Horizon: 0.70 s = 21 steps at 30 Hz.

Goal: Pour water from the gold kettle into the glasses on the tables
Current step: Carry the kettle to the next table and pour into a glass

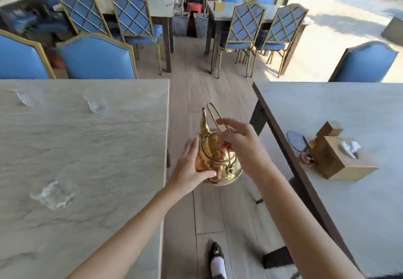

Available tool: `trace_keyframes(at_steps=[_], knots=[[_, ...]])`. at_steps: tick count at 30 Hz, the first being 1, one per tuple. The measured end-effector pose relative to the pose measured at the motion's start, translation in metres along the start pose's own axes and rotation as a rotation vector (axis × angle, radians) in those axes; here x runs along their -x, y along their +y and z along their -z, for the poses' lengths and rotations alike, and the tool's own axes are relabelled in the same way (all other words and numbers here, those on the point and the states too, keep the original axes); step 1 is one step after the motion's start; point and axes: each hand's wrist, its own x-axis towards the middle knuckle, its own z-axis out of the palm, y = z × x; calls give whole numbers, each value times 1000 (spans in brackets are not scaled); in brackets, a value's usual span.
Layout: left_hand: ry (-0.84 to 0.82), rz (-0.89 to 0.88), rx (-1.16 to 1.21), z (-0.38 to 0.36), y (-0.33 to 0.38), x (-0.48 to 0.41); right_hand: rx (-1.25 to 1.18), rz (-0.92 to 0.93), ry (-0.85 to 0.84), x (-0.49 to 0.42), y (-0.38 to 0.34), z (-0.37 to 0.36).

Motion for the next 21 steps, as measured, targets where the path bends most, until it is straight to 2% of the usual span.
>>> trace_keyframes(at_steps=[3,7,13,17,21], knots=[[54,33,-22,-3,8,-57,-59,11,-38,-58,-8,21],[136,55,-26,-4,25,-130,-8,55,-97,-139,-24,42],[226,161,-24,18,24,-239,-17,106,-148,-263,-33,39],[309,238,-102,47,6,-312,-35,113,-298,-362,-31,25],[486,378,-114,85,-13,-373,-46,173,-592,-464,-41,-13]])
